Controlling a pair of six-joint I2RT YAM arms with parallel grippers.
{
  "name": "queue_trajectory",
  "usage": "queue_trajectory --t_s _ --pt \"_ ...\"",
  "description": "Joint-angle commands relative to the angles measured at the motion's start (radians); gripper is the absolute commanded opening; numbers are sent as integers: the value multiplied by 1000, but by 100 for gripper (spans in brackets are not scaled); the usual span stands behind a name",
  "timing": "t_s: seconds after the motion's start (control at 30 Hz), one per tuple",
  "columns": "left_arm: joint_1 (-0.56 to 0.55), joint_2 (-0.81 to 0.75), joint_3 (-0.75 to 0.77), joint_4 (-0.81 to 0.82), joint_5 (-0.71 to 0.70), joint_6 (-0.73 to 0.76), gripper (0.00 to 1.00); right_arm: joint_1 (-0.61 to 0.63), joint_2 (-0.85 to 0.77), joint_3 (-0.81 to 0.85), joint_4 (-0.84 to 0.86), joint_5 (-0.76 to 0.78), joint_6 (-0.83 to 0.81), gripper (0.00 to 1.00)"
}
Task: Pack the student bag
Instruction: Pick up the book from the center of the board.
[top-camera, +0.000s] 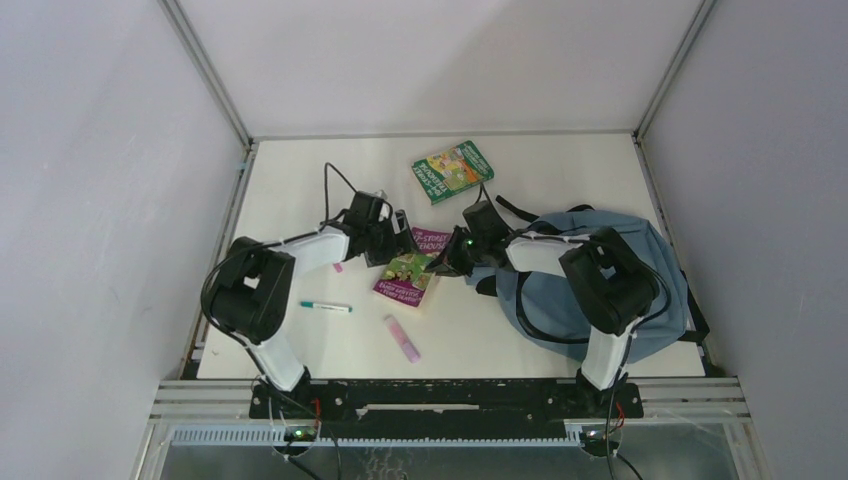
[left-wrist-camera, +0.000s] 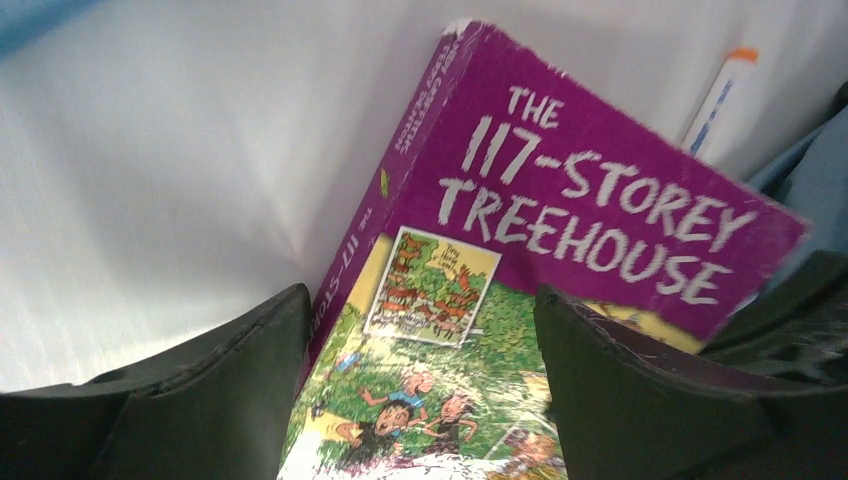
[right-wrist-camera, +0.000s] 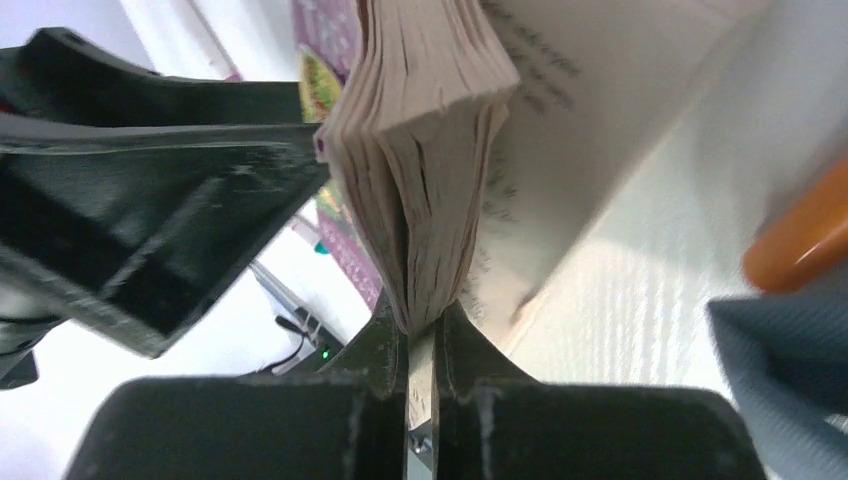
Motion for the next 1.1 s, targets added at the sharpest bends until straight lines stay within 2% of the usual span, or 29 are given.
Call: queue_trajectory --t_s 0.0,0.17,0.23,0.4,0.57,0.73,0.9,1.07 --pt "-33 -110 58 -215 4 17 88 3 -126 10 48 11 22 0" --pt "36 -296 69 -291 13 6 93 -22 -206 12 92 -3 65 0" --pt "61 -348 50 -324 -16 -5 98 -31 -230 12 121 -5 81 0" --pt "103 -470 -69 -305 6 -70 100 -48 -230 37 128 -7 90 0" --pt "112 -561 -224 -162 59 -172 100 -57 -195 38 169 -42 127 0" --pt "123 -550 -340 -28 154 -256 100 -57 -184 38 187 -49 146 0" --pt "139 -553 -492 273 210 -442 100 -60 -171 38 193 -56 154 0" --pt "139 -521 -539 389 215 -451 100 -60 -148 38 236 -92 190 0"
